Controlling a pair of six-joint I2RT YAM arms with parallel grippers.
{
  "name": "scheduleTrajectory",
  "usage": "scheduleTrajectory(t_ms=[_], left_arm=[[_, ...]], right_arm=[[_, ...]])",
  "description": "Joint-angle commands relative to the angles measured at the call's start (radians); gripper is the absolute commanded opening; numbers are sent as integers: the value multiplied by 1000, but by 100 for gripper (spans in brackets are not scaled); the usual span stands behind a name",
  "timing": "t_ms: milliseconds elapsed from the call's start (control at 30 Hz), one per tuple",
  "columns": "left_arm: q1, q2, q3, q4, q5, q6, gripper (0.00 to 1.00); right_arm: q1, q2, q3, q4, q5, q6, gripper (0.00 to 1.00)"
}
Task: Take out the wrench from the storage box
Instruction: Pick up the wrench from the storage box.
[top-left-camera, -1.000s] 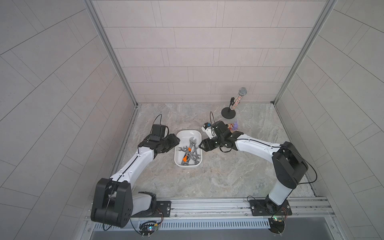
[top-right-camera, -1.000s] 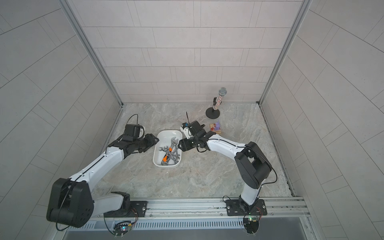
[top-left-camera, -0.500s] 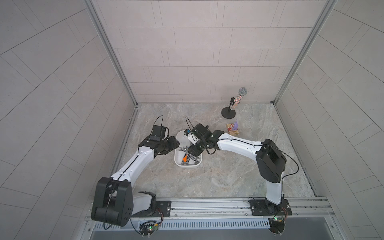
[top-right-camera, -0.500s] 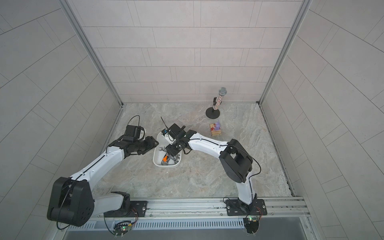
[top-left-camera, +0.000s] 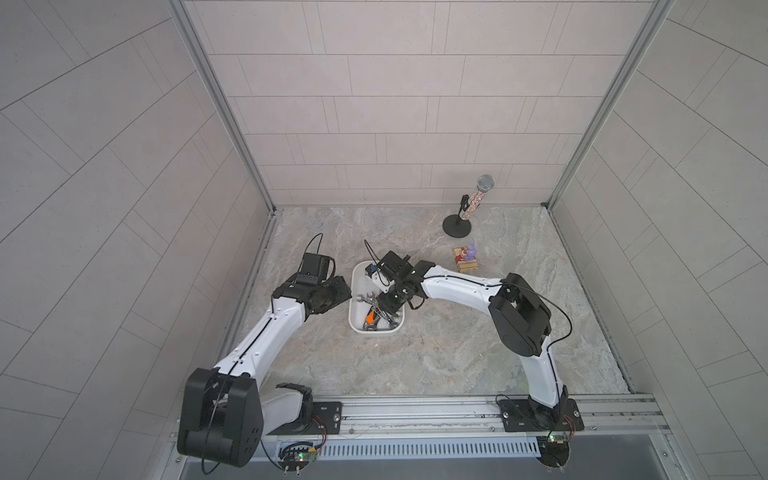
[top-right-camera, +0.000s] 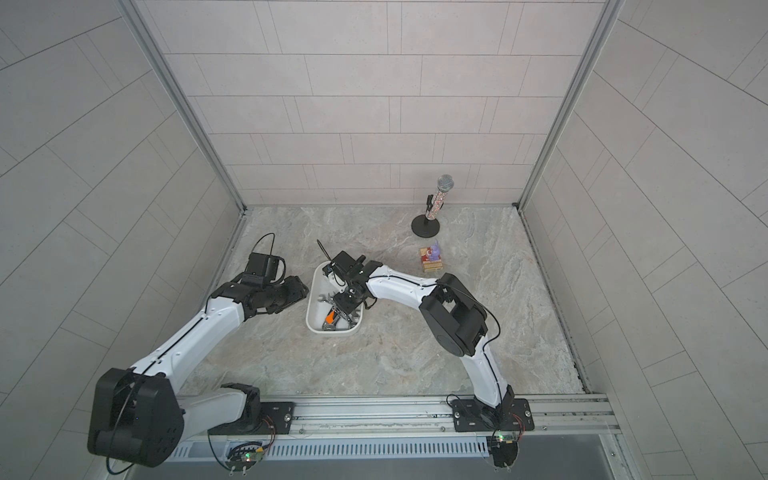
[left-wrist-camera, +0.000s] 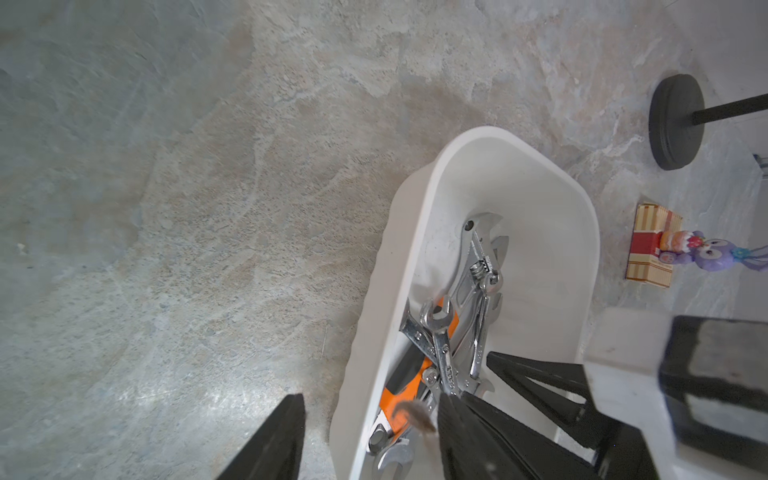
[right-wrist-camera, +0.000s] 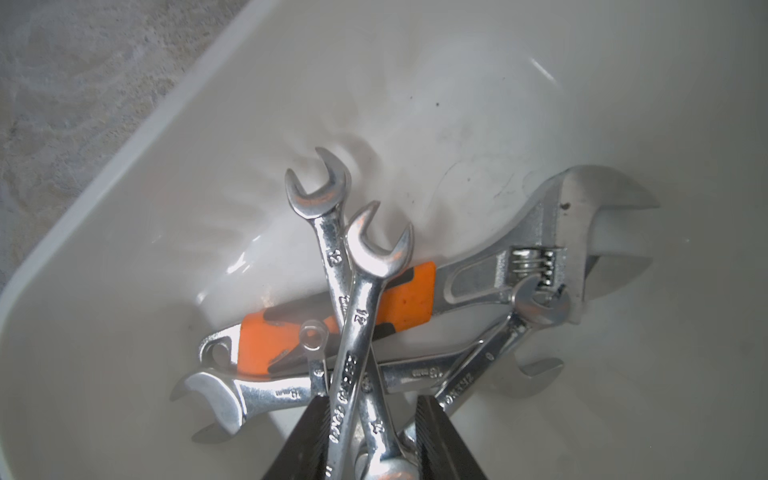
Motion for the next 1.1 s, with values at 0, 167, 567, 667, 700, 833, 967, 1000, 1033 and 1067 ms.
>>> scheduleTrajectory(t_ms=[0, 167, 567, 667, 700, 833, 967, 1000, 1033, 1067], left_arm=[[2, 17, 30, -46, -50, -5, 58], [13, 33, 40, -56, -53, -4, 60], [17, 49, 24, -27, -9, -22, 60], [17, 61, 26, -25, 7, -27, 60], [18, 65, 26, -24, 9, -27, 60], [17, 70, 29, -23, 15, -27, 60], [17, 74, 32, -22, 19, -28, 60], [18, 72, 31, -22, 18, -28, 60], [18, 72, 32, -22, 19, -27, 60], [18, 72, 34, -22, 19, -25, 60]], right_arm=[[5, 25, 32, -26, 11, 1, 37], [5, 52, 85, -54, -28, -5, 35], [-5, 117, 138, -104, -39, -27, 30], [-5, 124, 137, -110, -37, -29, 29], [-5, 127, 135, -110, -38, -29, 29], [-7, 136, 136, -112, -38, -29, 28], [-12, 140, 133, -112, -36, -23, 26], [-13, 141, 133, -112, -35, -21, 25], [-16, 140, 133, -113, -34, -19, 24], [-17, 139, 133, -113, -33, -17, 22]])
